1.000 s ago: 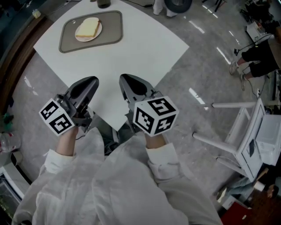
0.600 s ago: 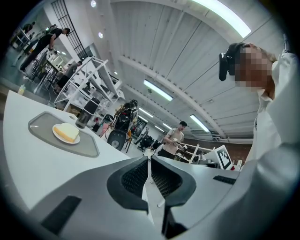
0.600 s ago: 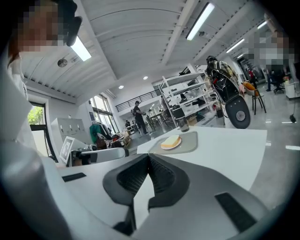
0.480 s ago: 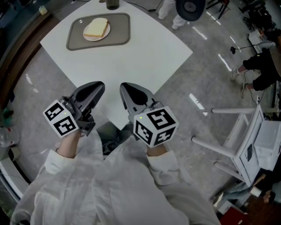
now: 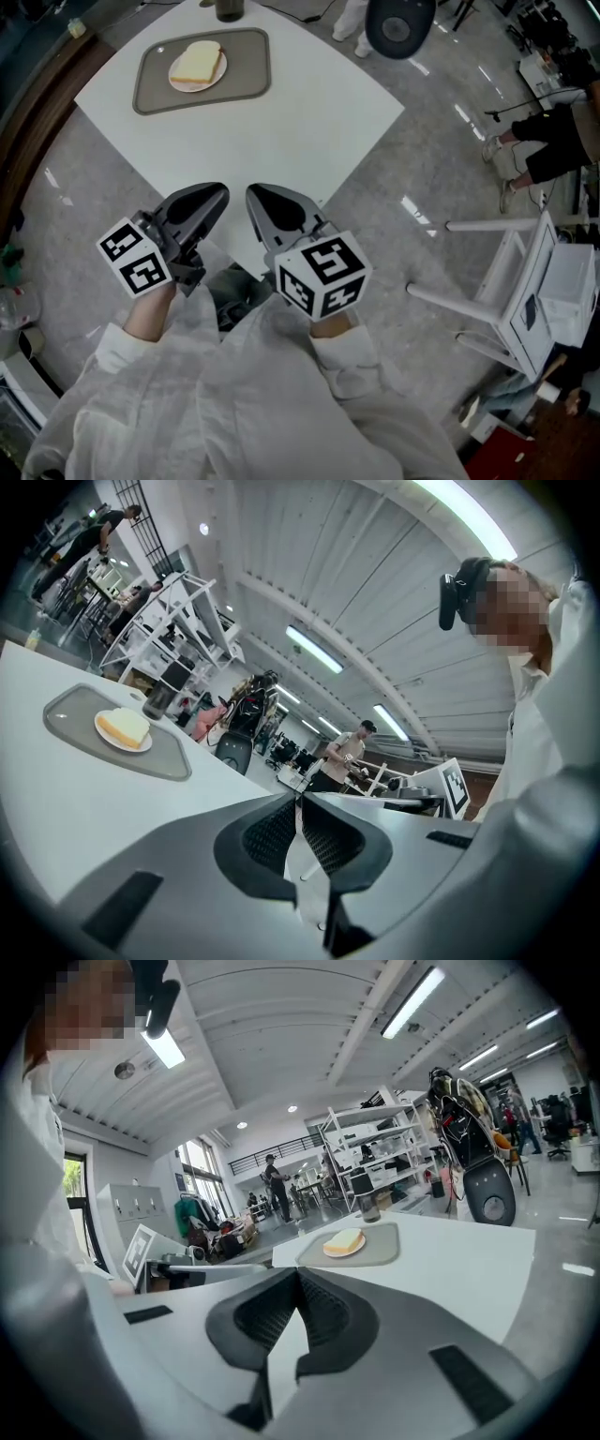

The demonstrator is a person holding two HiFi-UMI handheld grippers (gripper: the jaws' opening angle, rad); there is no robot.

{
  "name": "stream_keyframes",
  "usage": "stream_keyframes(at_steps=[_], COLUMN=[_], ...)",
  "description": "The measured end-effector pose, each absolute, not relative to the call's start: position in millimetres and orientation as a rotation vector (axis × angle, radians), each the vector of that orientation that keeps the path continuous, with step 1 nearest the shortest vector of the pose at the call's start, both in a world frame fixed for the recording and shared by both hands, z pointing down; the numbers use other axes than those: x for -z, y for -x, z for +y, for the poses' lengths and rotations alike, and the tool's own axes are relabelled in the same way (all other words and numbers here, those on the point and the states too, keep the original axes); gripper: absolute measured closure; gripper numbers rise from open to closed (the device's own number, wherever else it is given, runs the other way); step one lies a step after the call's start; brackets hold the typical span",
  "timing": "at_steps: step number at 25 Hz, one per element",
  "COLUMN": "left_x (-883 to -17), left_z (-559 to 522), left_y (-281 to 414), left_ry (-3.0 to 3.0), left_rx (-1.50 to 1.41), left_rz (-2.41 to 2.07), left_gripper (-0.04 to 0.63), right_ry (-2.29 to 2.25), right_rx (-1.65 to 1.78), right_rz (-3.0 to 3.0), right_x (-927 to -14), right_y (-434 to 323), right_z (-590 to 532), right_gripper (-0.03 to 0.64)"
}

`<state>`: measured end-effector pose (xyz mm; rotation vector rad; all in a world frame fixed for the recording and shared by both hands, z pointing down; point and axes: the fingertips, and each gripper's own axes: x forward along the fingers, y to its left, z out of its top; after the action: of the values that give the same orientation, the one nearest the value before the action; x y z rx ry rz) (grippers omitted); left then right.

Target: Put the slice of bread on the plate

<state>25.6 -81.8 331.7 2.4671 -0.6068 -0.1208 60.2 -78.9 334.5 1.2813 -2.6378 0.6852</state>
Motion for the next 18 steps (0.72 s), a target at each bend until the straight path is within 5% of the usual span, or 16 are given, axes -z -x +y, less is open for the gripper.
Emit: stream_keyframes(at_steps=[18], left_x=[-334.2], left_z=[-83.2], left_y=[-36.8], left_ry=[-2.49], left_rx=[0.078], left_rz=[-0.56], left_gripper=[0.569], right_ry=[-1.307], right_rx=[-0.64], right_rz=[-2.609], right_x=[-337.9], right_y=[-64.1], right_z=[-85.2], right_gripper=[0.603])
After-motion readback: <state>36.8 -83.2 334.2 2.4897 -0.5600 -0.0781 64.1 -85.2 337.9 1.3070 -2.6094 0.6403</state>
